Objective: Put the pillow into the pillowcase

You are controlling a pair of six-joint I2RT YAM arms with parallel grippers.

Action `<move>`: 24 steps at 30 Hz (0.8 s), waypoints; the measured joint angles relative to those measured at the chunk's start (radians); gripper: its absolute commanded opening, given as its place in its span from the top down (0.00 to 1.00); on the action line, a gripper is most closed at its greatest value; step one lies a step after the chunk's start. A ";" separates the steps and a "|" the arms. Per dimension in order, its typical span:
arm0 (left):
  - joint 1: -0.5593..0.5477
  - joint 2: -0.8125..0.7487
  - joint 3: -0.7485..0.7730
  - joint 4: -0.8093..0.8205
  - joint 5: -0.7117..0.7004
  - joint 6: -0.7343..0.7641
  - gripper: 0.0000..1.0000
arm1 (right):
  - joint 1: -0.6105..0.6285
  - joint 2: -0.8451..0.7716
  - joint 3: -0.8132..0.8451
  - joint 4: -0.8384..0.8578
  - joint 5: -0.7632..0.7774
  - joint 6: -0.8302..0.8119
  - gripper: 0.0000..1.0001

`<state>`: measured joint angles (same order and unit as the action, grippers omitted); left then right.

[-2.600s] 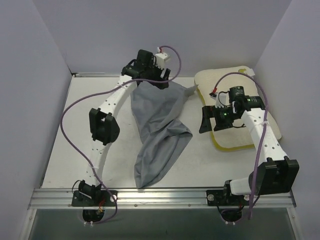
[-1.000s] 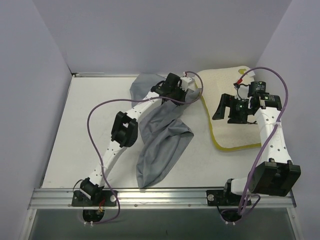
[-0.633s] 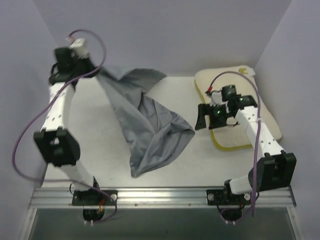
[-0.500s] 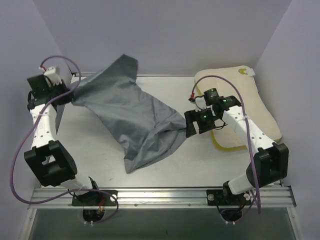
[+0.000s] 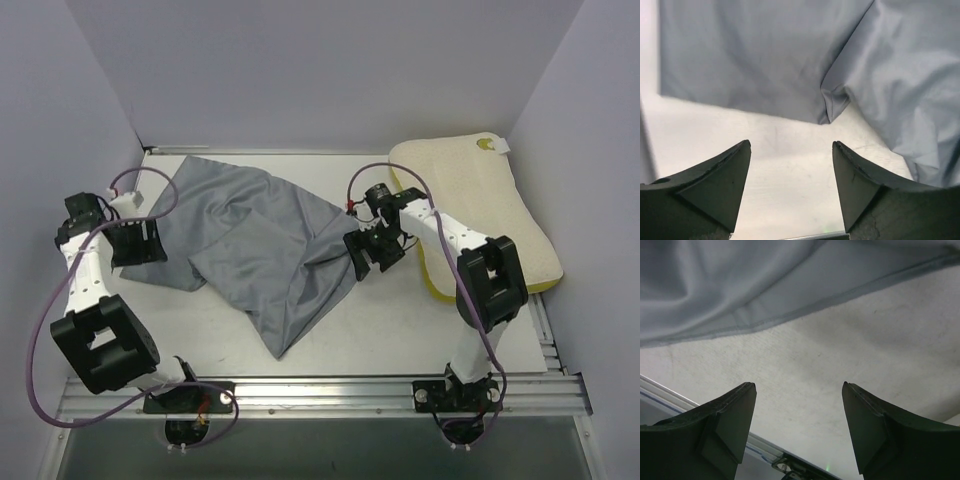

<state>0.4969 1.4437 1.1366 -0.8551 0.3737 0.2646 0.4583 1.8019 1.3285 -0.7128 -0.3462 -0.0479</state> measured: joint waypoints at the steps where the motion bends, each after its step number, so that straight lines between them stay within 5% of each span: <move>1: -0.021 -0.010 0.031 -0.001 -0.008 0.023 0.25 | 0.000 0.016 0.023 0.002 0.003 0.003 0.31; 7: -0.241 0.010 0.117 0.037 -0.057 0.132 0.29 | -0.009 0.198 0.261 0.035 0.015 0.031 0.45; 14: -0.299 0.277 0.122 0.100 -0.129 0.150 0.52 | -0.040 0.461 0.529 0.053 0.041 0.043 0.88; 21: -0.274 0.425 0.097 0.191 -0.220 0.169 0.73 | -0.059 0.686 0.872 0.039 0.073 0.048 0.88; 24: -0.224 0.419 0.081 0.205 -0.232 0.175 0.79 | -0.059 0.736 0.988 0.067 0.087 0.047 0.64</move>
<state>0.2733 1.8626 1.2175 -0.6498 0.1417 0.4400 0.3996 2.5378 2.3161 -0.6456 -0.2588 -0.0006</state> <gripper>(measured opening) 0.229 0.236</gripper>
